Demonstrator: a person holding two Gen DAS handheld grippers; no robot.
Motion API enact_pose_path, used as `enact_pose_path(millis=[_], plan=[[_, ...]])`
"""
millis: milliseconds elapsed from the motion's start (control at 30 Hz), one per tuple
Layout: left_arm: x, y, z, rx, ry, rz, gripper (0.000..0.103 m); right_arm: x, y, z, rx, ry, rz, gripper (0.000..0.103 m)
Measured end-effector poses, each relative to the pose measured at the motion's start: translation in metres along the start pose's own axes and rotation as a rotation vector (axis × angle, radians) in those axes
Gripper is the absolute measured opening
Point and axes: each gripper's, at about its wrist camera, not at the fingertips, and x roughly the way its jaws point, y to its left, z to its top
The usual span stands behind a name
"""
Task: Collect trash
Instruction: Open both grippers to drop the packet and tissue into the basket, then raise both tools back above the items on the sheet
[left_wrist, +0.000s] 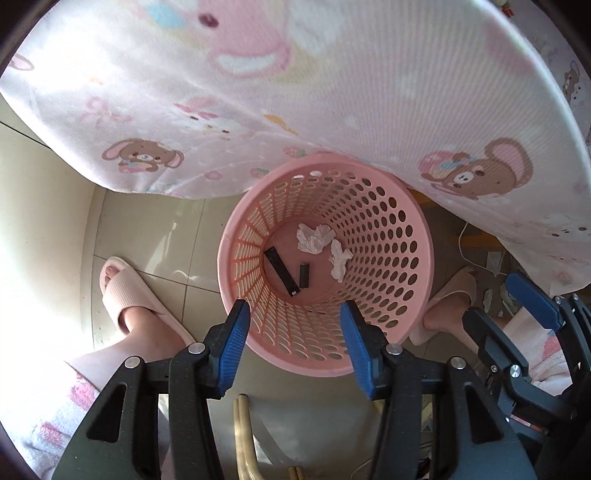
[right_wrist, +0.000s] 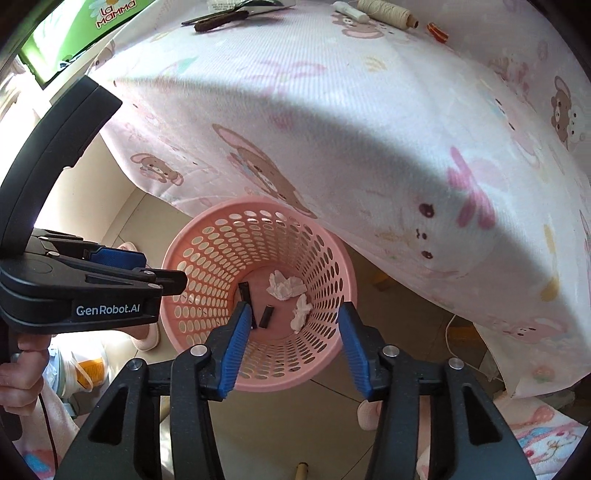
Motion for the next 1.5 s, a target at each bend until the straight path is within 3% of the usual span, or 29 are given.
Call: enact_pose_path(millis=[133, 300, 467, 567, 633, 867, 1067, 1500], plan=[[-0.022, 0.003, 0.0, 0.002, -0.1, 0.036, 0.051, -0.019, -0.003, 0.002, 0.018, -0.07, 0.008, 0.053], [-0.055, 0.01, -0.006, 0.003, -0.221, 0.062, 0.053, -0.063, -0.013, 0.001, 0.096, -0.247, 0.011, 0.054], [-0.091, 0.012, -0.012, 0.013, -0.401, 0.125, 0.059, -0.101, -0.02, 0.0, 0.128, -0.441, -0.016, 0.066], [-0.106, 0.015, -0.014, -0.004, -0.495, 0.153, 0.069, -0.113, -0.026, 0.001, 0.148, -0.498, -0.034, 0.073], [-0.115, 0.018, -0.015, -0.027, -0.547, 0.161, 0.076, -0.117, -0.029, 0.002, 0.153, -0.521, -0.054, 0.074], [-0.138, 0.027, -0.016, -0.059, -0.665, 0.153, 0.082, -0.123, -0.033, 0.002, 0.168, -0.563, -0.091, 0.081], [-0.146, 0.028, -0.021, -0.067, -0.696, 0.158, 0.083, -0.128, -0.032, 0.001, 0.159, -0.603, -0.119, 0.084], [-0.156, 0.022, -0.029, -0.043, -0.771, 0.18, 0.086, -0.129, -0.031, 0.003, 0.153, -0.604, -0.129, 0.084]])
